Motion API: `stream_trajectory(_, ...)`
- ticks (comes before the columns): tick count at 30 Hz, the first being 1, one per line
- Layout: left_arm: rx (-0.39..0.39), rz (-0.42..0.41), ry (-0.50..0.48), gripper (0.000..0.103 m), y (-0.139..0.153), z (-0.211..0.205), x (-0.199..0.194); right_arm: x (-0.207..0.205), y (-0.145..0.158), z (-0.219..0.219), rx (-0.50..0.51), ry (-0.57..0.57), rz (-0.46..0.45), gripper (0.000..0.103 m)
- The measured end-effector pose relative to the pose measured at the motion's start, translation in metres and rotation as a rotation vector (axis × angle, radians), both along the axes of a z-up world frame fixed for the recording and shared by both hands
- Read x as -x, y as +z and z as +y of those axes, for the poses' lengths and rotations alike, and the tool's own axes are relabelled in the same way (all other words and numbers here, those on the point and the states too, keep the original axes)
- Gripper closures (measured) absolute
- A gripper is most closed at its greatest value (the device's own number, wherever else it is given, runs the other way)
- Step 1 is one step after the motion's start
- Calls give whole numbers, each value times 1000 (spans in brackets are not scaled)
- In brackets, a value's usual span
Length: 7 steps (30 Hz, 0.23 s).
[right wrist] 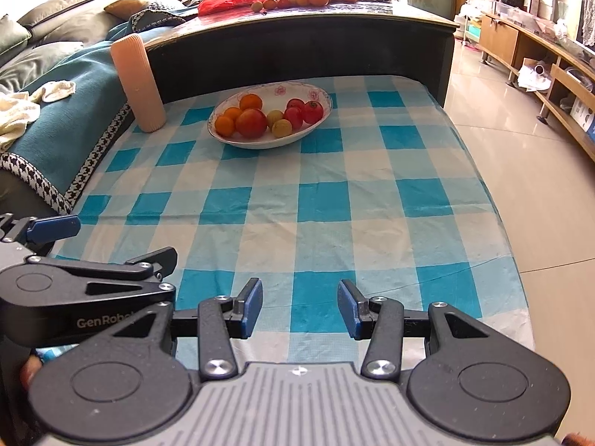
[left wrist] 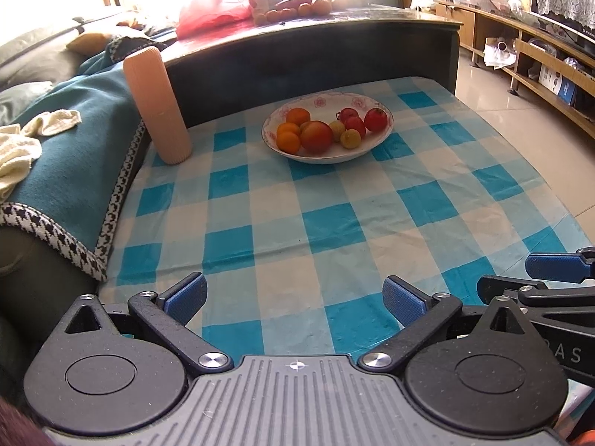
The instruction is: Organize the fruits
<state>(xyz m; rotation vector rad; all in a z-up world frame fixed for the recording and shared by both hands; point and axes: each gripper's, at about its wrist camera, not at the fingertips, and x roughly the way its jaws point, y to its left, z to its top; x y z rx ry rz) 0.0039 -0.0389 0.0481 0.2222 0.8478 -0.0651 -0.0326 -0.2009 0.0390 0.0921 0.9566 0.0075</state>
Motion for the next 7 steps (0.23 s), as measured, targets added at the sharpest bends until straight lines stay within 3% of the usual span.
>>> stream_trajectory(7,2,6,4,1,-1,1,1,0,-1,1,-2,4,3,43)
